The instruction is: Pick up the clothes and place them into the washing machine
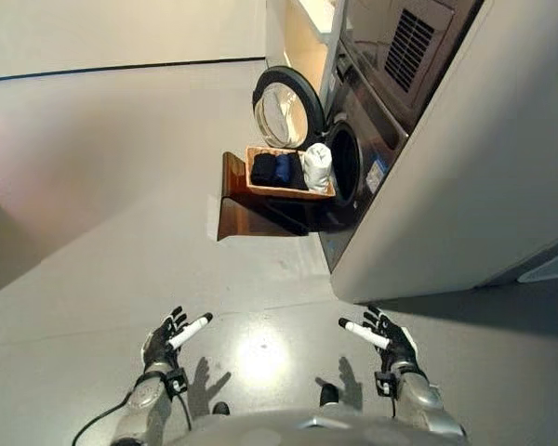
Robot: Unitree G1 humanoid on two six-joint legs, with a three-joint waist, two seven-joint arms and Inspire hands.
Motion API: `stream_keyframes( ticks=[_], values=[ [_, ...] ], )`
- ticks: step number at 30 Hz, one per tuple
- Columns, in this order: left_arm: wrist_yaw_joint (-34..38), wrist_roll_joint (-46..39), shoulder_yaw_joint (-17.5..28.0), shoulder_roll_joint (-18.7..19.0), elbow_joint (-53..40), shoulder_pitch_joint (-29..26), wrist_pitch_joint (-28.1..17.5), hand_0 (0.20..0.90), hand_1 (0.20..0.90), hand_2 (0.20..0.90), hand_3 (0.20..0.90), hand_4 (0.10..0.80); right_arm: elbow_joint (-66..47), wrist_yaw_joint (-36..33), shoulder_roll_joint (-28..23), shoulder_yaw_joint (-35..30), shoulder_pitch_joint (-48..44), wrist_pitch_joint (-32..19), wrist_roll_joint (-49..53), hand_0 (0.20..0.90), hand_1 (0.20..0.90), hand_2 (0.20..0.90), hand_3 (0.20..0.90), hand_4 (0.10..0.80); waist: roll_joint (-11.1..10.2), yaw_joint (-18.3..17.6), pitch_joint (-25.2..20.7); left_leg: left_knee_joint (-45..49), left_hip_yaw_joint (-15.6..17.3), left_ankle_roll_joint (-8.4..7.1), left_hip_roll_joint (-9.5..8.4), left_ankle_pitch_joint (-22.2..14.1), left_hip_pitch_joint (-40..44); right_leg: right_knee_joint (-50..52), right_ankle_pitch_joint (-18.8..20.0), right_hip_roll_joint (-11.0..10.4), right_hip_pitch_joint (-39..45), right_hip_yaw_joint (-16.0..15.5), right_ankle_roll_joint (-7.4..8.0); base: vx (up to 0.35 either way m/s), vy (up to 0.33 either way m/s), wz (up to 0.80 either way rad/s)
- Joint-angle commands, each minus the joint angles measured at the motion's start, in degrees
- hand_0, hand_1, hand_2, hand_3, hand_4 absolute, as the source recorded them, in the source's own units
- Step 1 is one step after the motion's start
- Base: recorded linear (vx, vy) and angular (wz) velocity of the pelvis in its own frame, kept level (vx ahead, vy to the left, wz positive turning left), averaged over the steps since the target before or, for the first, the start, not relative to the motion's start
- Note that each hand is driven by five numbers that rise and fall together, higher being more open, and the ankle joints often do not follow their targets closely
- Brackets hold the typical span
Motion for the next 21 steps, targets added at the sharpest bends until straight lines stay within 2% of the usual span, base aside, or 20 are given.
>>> stream_keyframes(
  ticks=[1,18,21],
  values=[
    [0.11,-0.24,0.65,1.91,-2.66,-4.00,-3.66,0.900,0.900,0.900,0.900,0.800,-3.38,-0.60,-0.89,-2.62,-2.67,-4.52,0.88,0.900,0.900,0.900,0.900,0.800,-0.96,-0.45,-0.80,0.23,-0.12,-2.36,0.77,2.85,-2.13,3.89,-3.69,-1.72,3.65,-0.77,1.70,0.032,-0.003,-0.08],
    [-0.08,1.17,0.86,2.04,-1.78,-3.52,-3.57,0.900,0.900,0.900,0.900,0.800,-3.00,-0.01,-0.89,-2.48,-1.81,-4.28,0.49,0.900,0.900,0.900,0.900,0.800,-1.25,-0.40,-1.90,0.53,0.52,-2.89,1.54,2.40,-0.08,3.43,-4.33,-1.17,5.64,-0.81,1.57,0.008,-0.003,-0.03],
    [0.00,1.56,0.54,2.23,-1.39,-4.65,-3.34,0.900,0.900,0.900,0.900,0.800,-3.15,-0.23,-0.86,-2.71,-1.96,-4.53,0.78,0.900,0.900,0.900,0.900,0.800,-1.19,-0.75,-1.26,2.15,1.08,-4.12,2.21,3.09,-1.81,4.28,-4.71,-1.14,5.45,-1.72,1.29,-0.041,-0.007,0.03]
  ],
)
